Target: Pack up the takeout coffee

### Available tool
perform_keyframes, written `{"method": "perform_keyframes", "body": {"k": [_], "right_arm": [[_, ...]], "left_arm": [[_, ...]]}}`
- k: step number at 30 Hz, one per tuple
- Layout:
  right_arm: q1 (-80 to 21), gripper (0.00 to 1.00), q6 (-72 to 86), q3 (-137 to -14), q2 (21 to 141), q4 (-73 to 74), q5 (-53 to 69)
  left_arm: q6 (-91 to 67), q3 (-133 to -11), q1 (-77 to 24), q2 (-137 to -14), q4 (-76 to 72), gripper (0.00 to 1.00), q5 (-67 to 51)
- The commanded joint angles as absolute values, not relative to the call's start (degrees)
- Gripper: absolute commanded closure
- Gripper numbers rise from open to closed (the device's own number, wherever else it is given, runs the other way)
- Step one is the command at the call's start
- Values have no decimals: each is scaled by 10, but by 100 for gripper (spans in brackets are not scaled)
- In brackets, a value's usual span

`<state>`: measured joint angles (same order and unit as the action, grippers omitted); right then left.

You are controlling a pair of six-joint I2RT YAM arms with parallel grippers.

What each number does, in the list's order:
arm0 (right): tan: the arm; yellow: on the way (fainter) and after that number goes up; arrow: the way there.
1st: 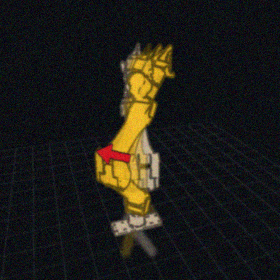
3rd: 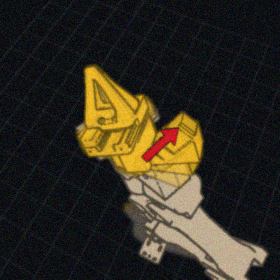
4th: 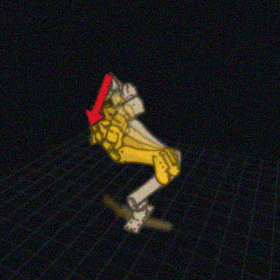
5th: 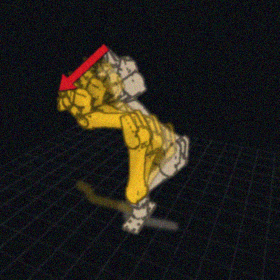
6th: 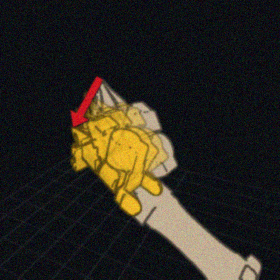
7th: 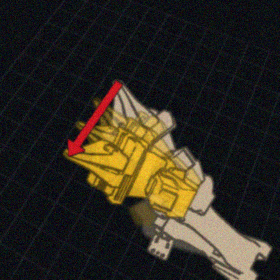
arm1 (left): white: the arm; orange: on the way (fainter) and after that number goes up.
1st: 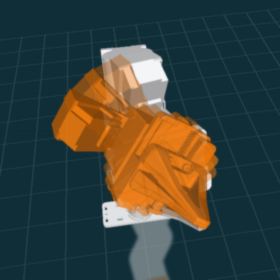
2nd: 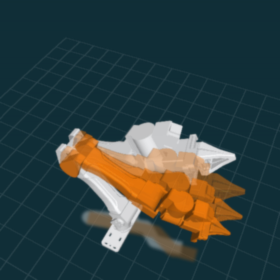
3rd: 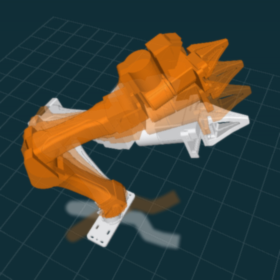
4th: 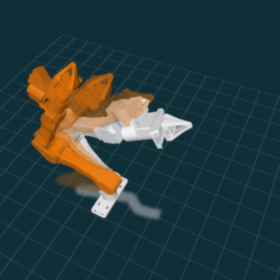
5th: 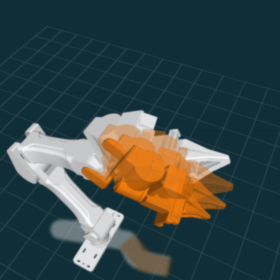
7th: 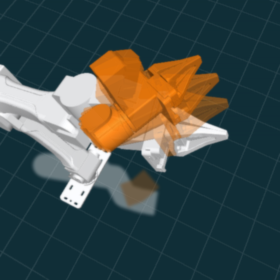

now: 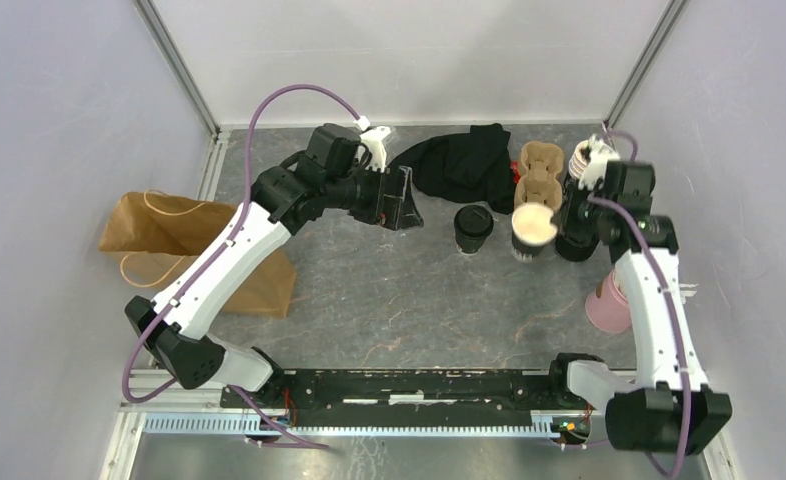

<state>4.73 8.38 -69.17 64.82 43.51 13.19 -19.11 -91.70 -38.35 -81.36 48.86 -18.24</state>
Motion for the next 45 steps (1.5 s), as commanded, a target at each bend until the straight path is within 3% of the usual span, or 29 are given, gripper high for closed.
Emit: {"method": "perform_keyframes", "body": {"k": [1, 5, 9, 17, 32, 45], "right_arm": [[32, 100, 45, -597, 572, 483, 157], [-14, 100, 59, -480, 529, 463, 279], [-44, 100, 45, -452, 489, 476, 267], [-79, 100, 115, -348, 442, 337, 255], [-138, 97, 117, -359, 486, 308, 196], [-155, 91, 140, -361, 484, 292, 143]], "left_arm": [[-272, -913, -381, -802, 442, 2, -216], [-362, -879, -382, -798, 411, 2, -249], [-470, -846, -393, -780, 364, 3, -285], [-536, -788, -452, -729, 353, 3, -255], [-614, -740, -572, -647, 352, 3, -103], [-627, -715, -575, -610, 352, 3, -92]]}}
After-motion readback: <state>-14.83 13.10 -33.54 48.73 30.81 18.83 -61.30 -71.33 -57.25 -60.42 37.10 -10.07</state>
